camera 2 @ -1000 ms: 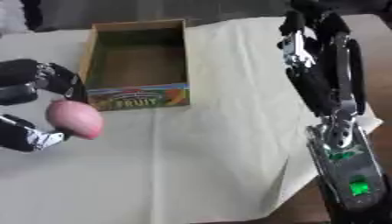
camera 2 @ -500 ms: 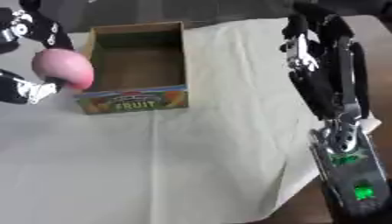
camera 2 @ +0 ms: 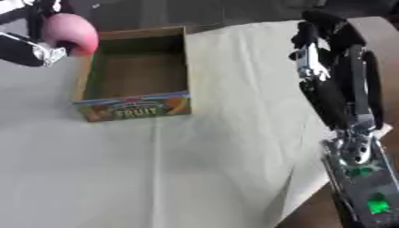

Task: Pick up objects on the table and place them in the box.

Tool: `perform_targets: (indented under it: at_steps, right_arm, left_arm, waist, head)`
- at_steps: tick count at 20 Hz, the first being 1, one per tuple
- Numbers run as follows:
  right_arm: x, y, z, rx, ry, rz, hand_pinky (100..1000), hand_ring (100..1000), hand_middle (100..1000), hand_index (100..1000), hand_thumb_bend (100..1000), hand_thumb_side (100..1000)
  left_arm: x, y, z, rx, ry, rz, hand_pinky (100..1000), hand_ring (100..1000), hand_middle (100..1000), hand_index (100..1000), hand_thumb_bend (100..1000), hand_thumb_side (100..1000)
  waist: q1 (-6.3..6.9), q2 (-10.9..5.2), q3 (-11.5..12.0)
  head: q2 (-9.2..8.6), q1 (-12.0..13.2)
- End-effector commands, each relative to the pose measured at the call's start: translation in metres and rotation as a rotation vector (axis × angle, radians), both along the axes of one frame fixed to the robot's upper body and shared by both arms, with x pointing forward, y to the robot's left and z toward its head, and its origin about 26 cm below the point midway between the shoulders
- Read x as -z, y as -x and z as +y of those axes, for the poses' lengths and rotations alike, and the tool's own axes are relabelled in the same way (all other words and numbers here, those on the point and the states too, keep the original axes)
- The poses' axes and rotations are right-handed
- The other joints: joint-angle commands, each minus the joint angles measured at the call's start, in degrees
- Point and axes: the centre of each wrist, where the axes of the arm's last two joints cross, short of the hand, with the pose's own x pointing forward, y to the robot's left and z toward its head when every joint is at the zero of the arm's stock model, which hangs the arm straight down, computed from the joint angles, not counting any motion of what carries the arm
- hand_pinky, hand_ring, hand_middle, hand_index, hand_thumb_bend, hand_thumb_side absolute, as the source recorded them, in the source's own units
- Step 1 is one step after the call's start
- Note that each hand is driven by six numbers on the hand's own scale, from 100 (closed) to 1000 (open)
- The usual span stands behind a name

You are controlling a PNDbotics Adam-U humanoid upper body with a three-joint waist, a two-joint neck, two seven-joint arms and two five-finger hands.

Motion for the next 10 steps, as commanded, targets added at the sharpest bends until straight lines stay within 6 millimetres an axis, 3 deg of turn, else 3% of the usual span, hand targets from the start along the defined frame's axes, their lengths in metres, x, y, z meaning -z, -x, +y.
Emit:
perform_targets:
  at_steps: [1,10]
  right_arm:
    - [-0.009,0.003,0.0,-0.016,0.017,-0.033,540,794,521,775,144,626]
    - [-0.015,0.002,0.002,-0.033,0.028,-0.05,539,795,519,775,148,628]
  left_arm:
    - [-0.011,-0.01,0.005,-0.039,0.022,-0.05,693,724,649,479,100,151]
    - [-0.002,-0.046,0.0,-0.089,0.018,-0.049,688,722,642,474,100,154]
  waist:
    - [0.06,-0.8,-0.3]
    - [0.37,0.68,-1.9]
  head:
    - [-1.23,0.5]
    - [-3.1,2.0]
